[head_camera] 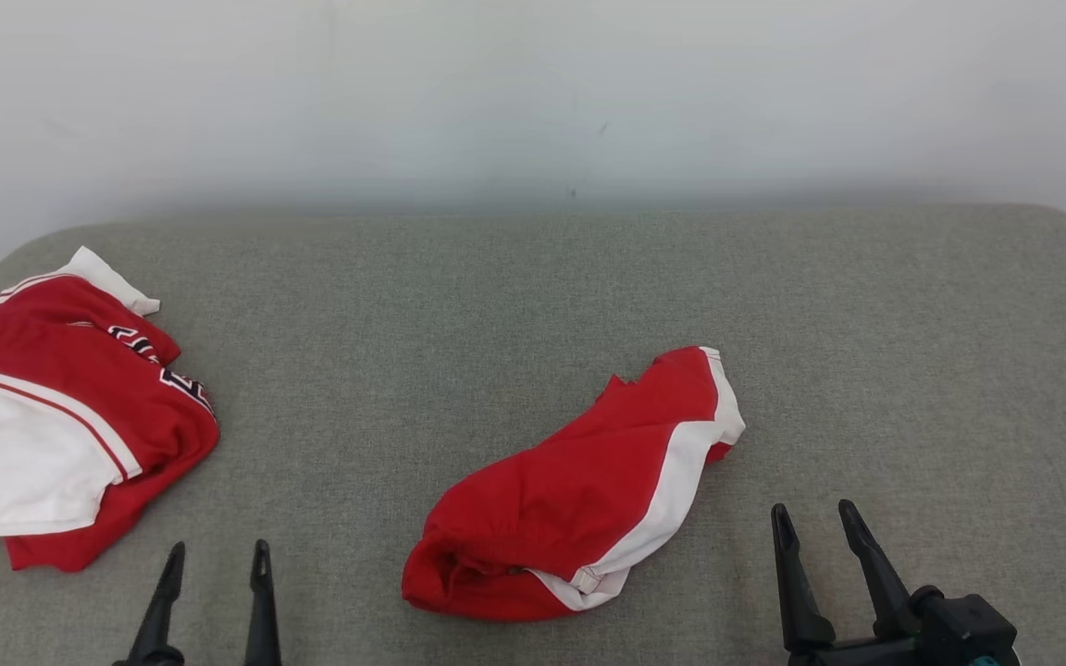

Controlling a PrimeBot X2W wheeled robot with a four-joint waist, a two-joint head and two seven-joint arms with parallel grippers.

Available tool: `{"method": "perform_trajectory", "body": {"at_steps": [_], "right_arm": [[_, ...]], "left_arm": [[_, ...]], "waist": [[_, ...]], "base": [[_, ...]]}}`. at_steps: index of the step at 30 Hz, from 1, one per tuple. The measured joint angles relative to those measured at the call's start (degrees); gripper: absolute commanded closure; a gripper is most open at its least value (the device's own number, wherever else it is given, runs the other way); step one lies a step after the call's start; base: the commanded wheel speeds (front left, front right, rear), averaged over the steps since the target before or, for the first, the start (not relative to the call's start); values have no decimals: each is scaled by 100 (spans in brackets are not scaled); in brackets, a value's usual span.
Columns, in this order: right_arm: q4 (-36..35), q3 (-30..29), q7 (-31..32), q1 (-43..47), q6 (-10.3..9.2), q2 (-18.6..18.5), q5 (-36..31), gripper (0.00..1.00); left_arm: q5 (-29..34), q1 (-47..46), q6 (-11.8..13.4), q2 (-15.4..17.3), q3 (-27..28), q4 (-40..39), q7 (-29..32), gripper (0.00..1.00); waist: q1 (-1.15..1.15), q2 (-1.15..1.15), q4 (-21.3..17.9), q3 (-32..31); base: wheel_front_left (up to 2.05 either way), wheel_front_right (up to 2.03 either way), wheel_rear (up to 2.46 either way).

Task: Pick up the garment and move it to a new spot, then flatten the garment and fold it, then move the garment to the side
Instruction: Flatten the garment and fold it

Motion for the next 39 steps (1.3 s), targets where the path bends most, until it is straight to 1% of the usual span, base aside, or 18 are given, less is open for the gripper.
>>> {"method": "perform_trajectory", "body": {"at_steps": [2, 7, 13, 22, 29, 39], "right_arm": [[12, 14, 0, 10, 0, 0, -14, 0], [26, 80, 0, 23, 0, 0, -21, 0], [26, 144, 0, 33, 0, 0, -26, 0], [26, 155, 0, -70, 0, 0, -68, 0], [14, 171, 0, -157, 0, 0, -71, 0], [31, 199, 0, -208, 0, 0, -37, 0]], "left_arm": [[-4, -20, -101, -57, -77, 27, -1, 0], [32, -91, -356, -168, -508, 334, 0, 0], [30, -209, -502, -299, -1074, 800, -1, 0], [-231, -517, -555, -441, -1618, 1513, 0, 0], [-347, -891, -560, -458, -1930, 2079, 0, 0], [-600, -1285, -584, -461, -2246, 2297, 0, 0]], "waist": [[0, 0, -12, -32], [0, 0, -91, -69], [0, 0, -262, -55], [0, 0, -640, 131], [0, 0, -975, 306], [0, 0, -1347, 455]], "base": [[0, 0, 0], [0, 0, 0], [0, 0, 0], [0, 0, 0], [0, 0, 0], [0, 0, 0]]}}
